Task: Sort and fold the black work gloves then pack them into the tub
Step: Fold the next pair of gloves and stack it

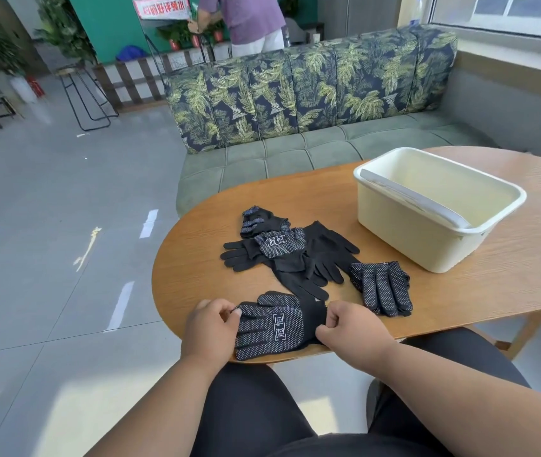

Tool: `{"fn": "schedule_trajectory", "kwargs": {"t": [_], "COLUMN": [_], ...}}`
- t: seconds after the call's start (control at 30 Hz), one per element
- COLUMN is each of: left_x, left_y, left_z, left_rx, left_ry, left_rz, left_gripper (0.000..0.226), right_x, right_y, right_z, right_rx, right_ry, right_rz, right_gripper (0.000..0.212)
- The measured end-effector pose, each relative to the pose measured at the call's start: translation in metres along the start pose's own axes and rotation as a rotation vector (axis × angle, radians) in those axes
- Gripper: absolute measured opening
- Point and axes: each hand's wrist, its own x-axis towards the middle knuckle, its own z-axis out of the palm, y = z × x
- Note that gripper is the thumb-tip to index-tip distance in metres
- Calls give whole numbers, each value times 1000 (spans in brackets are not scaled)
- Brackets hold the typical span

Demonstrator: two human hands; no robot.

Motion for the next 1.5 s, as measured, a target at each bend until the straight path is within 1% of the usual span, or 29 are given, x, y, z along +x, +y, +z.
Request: {"fn": "schedule_trajectory", "kwargs": {"t": [0.1, 0.23, 0.3, 0.37, 0.43, 0.57, 0.73, 0.87, 0.9, 0.97, 1.07, 1.17, 1.33, 1.47, 1.5], "left_x": [8, 13, 13, 12, 11, 4, -4, -3, -3, -2, 1, 3, 8, 11, 12], "left_y": [11, 19, 17, 17, 17, 7, -6, -4, -3, -1, 0, 2, 5, 6, 8], "left_z": [-1, 5, 7, 6, 2, -8, -12, -12, -12, -12, -12, -14, -10, -8, -9], "left_rx": [-23, -6, 12, -19, -36, 8, 1, 25, 33, 36, -8, -43, -48, -65, -62], "left_ry": [14, -25, -50, -70, -77, -82, -120, -121, -121, -123, -148, -154, -215, -215, -221], "left_rz": [7, 0, -4, -8, -14, -44, -15, -27, -26, -24, -53, -72, -84, -99, -104], "left_gripper": [10, 10, 15, 23, 26, 24, 17, 11, 10, 11, 12, 11, 19, 8, 8], "right_x": [-2, -3, -3, -1, 2, 7, 11, 14, 13, 13, 14, 16, 20, 22, 23], "right_y": [2, 3, 3, 1, 2, 4, 8, 15, 16, 18, 18, 20, 21, 24, 25], "right_z": [-1, -2, -3, -3, -3, 0, 5, 10, 11, 12, 12, 13, 13, 13, 13], "right_rx": [3, 19, -4, -25, -37, -95, -105, -123, -122, -112, -125, -125, -111, -93, -91], "right_ry": [-3, -5, -21, -26, -13, 22, 67, 92, 85, 66, 62, 64, 65, 65, 65], "right_rz": [-3, -2, -9, -11, -3, -13, -31, -91, -120, -170, -193, -181, -151, -143, -146], "right_gripper": [24, 25, 26, 28, 32, 36, 30, 14, 18, 33, 40, 41, 39, 38, 38]}}
